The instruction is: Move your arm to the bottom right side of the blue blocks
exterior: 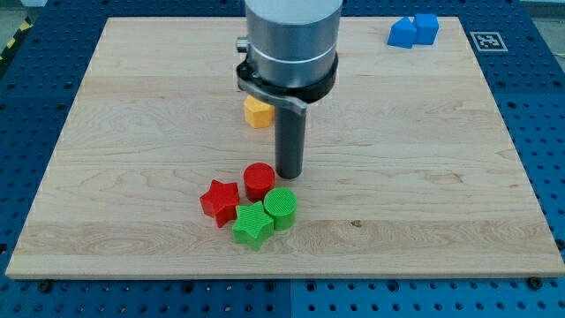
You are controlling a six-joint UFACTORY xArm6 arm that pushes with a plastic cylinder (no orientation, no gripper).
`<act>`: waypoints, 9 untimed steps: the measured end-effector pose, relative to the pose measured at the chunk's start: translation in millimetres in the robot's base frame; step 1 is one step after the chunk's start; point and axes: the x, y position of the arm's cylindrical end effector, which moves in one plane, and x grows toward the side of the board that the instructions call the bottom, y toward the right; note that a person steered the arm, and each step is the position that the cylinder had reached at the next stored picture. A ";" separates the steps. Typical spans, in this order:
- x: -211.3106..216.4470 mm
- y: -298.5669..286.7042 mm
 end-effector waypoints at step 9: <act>-186.7 70.9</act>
